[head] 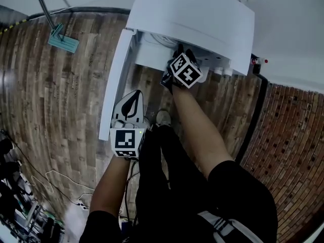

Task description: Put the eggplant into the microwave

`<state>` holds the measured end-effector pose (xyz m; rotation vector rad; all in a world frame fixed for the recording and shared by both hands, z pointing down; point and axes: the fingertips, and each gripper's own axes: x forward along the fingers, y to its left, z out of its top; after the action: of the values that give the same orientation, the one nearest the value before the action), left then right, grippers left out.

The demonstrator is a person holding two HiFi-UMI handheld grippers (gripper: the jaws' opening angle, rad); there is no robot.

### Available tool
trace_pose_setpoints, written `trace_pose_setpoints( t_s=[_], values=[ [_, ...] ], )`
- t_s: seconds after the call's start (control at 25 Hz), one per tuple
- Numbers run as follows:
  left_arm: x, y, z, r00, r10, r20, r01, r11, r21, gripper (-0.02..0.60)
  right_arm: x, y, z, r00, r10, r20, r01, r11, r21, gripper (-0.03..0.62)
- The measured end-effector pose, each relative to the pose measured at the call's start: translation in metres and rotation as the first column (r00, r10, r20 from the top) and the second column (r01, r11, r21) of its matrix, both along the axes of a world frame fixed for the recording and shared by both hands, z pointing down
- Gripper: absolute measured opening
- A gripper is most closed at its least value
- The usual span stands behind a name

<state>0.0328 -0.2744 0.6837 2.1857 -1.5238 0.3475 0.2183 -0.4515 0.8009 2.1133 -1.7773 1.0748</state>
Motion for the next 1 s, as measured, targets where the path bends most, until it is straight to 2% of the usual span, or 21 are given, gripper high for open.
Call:
trace_pose_setpoints(
  t_s=[0.04,0.12,0.24,0.36,0.56,0.68,0.8,0.92,1.0],
  values=[
    [0.001,-0.002,-0.005,1.000,0.001,-0.006,-0.001,1.000,-0.005,-0.002,-0.002,0.009,-0.004,1.000,-0.016,-0.004,0.016,1.000,-0.006,0.073],
    [0.005,-0.006,-0.017,1.000,0.006,-0.015,-0.006,1.000,-0.012,-0.002,-0.009,0.026,-0.017,0.998,-0.065,-0.003,0.065,0.998,-0.007,0.015],
    [0.013,-0.007,-0.036,1.000,0.012,-0.024,-0.012,1.000,-0.013,-0.002,-0.021,0.053,-0.046,0.984,-0.175,-0.002,0.175,0.984,0.017,0.014],
    [0.024,-0.008,-0.058,0.999,0.023,-0.029,-0.023,1.000,-0.003,-0.002,-0.027,0.079,-0.086,0.958,-0.285,-0.034,0.286,0.957,0.043,0.014],
    [0.036,-0.010,-0.101,0.999,0.030,-0.017,-0.030,1.000,0.008,-0.002,-0.025,0.115,-0.167,0.916,-0.395,-0.074,0.401,0.907,0.127,0.012],
    [0.044,-0.007,-0.138,0.999,0.044,-0.011,-0.044,0.999,0.019,-0.002,-0.019,0.134,-0.224,0.893,-0.433,-0.123,0.448,0.877,0.173,0.012],
    [0.050,-0.002,-0.179,0.998,0.068,-0.009,-0.068,0.997,0.036,-0.002,-0.017,0.148,-0.282,0.886,-0.434,-0.163,0.462,0.858,0.225,0.012],
    [0.052,-0.001,-0.218,0.997,0.077,0.003,-0.077,0.996,0.051,-0.002,-0.017,0.156,-0.332,0.894,-0.423,-0.149,0.448,0.852,0.270,0.012],
    [0.056,-0.002,-0.246,0.997,0.072,0.017,-0.073,0.995,0.066,-0.002,-0.011,0.158,-0.359,0.907,-0.405,-0.119,0.422,0.861,0.285,0.012]
  ],
)
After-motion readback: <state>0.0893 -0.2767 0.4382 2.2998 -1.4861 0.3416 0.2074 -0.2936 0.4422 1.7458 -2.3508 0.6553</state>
